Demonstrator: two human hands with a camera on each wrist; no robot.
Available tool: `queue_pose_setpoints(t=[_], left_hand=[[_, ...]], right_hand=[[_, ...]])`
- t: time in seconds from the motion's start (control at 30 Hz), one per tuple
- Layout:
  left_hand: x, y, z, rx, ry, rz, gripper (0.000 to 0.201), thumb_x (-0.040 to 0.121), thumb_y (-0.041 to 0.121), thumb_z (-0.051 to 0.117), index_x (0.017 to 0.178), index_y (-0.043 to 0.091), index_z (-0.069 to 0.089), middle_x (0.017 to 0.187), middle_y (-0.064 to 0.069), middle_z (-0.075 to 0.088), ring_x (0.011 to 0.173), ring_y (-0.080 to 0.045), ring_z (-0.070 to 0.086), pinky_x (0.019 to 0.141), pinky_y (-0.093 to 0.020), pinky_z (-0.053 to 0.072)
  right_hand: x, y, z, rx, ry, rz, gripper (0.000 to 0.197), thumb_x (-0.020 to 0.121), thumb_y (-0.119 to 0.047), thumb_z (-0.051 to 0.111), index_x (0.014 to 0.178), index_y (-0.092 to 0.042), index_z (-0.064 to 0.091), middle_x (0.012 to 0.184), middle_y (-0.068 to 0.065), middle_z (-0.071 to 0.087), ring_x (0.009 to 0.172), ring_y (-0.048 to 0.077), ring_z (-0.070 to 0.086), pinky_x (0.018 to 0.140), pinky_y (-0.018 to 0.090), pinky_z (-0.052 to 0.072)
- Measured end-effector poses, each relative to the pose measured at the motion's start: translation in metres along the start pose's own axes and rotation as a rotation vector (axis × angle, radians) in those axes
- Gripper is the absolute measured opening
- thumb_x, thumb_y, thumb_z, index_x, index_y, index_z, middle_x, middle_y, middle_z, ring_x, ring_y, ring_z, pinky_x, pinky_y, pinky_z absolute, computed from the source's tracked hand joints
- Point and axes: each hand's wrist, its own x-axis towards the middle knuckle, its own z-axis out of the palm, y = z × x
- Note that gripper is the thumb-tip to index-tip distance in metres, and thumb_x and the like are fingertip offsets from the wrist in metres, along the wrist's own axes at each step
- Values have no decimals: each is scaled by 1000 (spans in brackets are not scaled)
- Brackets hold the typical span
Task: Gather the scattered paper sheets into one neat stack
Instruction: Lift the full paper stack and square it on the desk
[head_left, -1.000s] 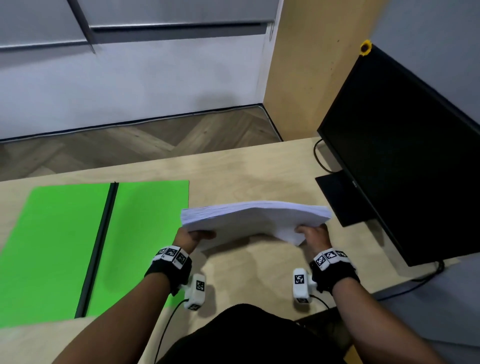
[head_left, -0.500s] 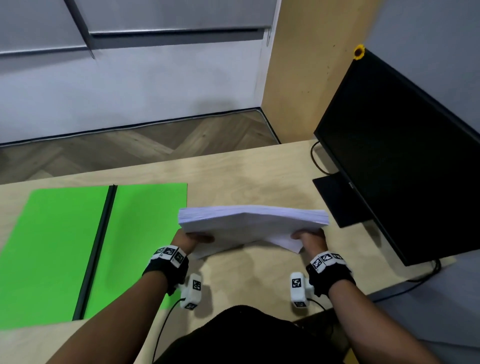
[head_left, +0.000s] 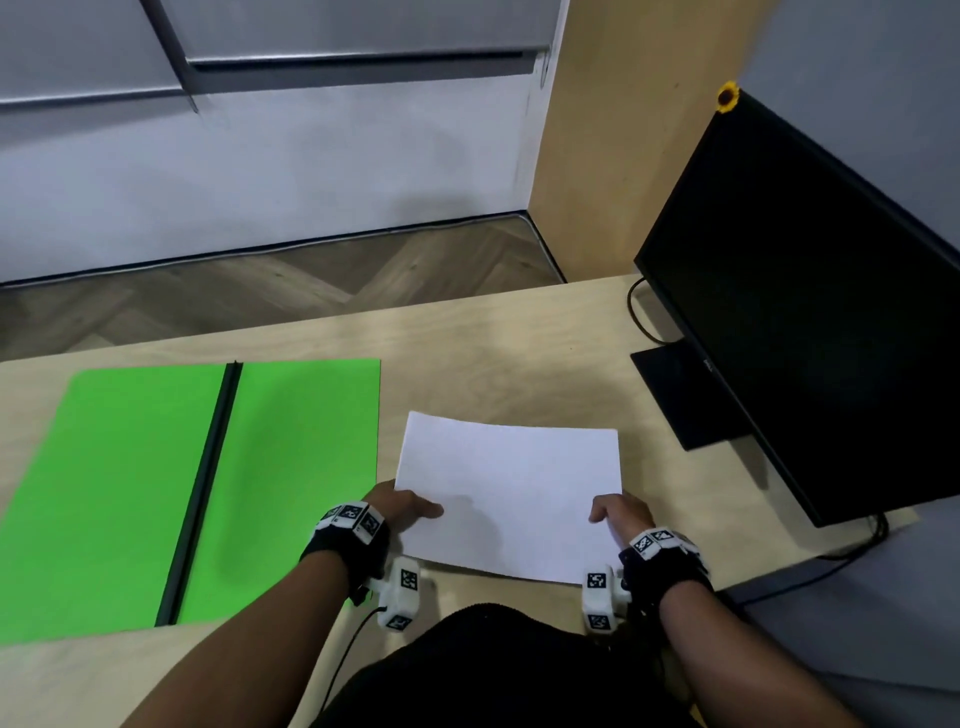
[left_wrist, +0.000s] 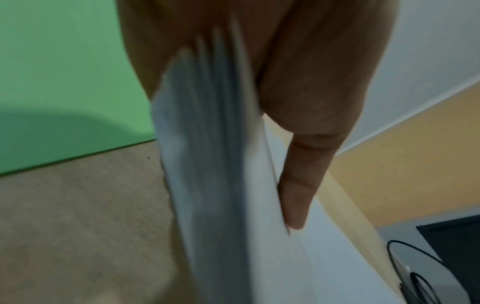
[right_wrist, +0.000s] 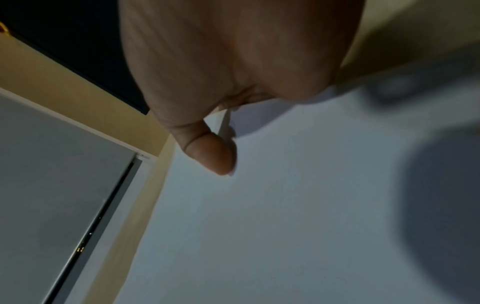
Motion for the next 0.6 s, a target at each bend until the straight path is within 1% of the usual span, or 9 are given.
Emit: queue_pose_setpoints(t=[0.07,0.1,0.17,0.2,0.23,0.3,0.4,0.5,0.6], left_hand=[[-2,1,1,21,5,16,46,58,28,87,101,17,74,101,-2,74,91,-23,70,87,-34,56],[-2,2,0,33,1,32,47,58,29,86,101,18,73,101,-1,74,90,-22,70,87,-35,56],[-1,3,-2,48,1,70,51,52,32,81,101,21,73,101,1,75,90,-21,70,89,-38,56],[-1,3,-3,67,-7,92,50,53,33,80,101,22,72,101,1,74,91,-21,70,89,-38,56],[-2,4,-5,93,-23,110,46,57,32,80,101,23,71,102,2,73,93,-21,69,90,-37,55],[-5,6,-9,120,-33,127,39,65,26,82,102,23,69,102,2,71,96,-21,67,91,-33,51],[-4,6,-14,38,-48,128,49,51,25,82,99,22,70,104,-3,73,98,-25,68,96,-42,52],[-3,11,-18,69,-26,160,56,53,25,81,107,21,68,111,-5,71,102,-26,66,98,-42,50],[0,18,-20,56,11,191,62,52,26,82,110,21,62,113,-5,69,105,-27,63,99,-43,48]], right_hand=[[6,1,-2,60,-46,2,17,48,-8,66,65,-6,65,89,6,66,88,30,57,80,34,45],[7,1,-2,83,-93,13,19,48,-11,70,67,-7,67,94,6,67,93,30,57,87,35,44],[11,7,-4,143,-203,75,30,55,-20,80,81,-8,74,109,13,71,102,34,62,102,45,44],[9,11,-6,177,-248,115,39,58,-22,84,92,-6,75,112,19,71,104,40,65,103,52,45],[4,12,-7,197,-296,130,46,62,-22,84,103,-2,74,112,23,70,105,43,65,101,57,45],[1,15,-7,204,-342,126,46,71,-20,81,111,1,70,111,24,69,102,44,67,99,56,47],[-1,14,-4,197,-356,90,38,77,-16,78,109,3,69,107,21,72,98,41,69,88,45,54],[1,8,2,55,-302,9,38,74,-8,81,107,7,69,101,18,73,87,35,72,73,36,57],[4,9,9,32,-228,-81,32,73,-5,82,102,4,71,98,15,74,88,32,72,85,46,57]])
